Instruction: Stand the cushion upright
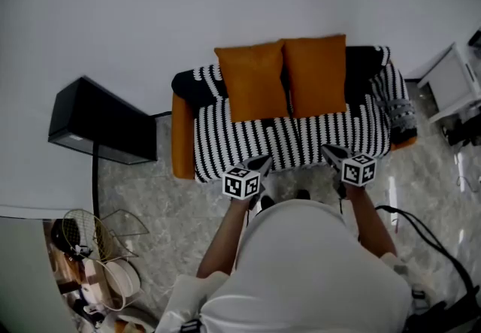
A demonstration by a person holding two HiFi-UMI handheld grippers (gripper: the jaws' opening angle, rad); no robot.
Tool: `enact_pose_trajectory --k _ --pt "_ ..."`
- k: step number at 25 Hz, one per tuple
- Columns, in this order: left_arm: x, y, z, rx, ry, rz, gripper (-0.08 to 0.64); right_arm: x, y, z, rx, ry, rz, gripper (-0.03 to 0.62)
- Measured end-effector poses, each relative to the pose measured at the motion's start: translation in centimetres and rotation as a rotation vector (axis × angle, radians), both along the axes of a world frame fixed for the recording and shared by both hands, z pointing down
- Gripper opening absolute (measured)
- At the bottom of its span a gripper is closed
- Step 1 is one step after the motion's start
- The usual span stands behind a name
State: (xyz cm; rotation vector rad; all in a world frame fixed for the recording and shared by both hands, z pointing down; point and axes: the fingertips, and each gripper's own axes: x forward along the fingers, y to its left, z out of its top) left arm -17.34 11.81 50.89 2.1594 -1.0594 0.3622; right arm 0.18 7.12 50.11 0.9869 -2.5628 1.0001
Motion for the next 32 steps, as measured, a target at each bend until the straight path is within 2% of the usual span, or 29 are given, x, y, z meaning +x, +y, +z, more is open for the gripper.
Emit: enact_pose_trajectory --k 13,32 --pt "0.25 0.56 -0.08 -0.005 -0.007 0.005 0.002 -0.27 0.81 -0.13 0.012 0.032 -0.030 0.035" --pt "0.34 0.43 0.09 -0.006 -0.006 -0.003 0.002 0.26 0.23 -0.38 0.020 0.022 -0.018 0.035"
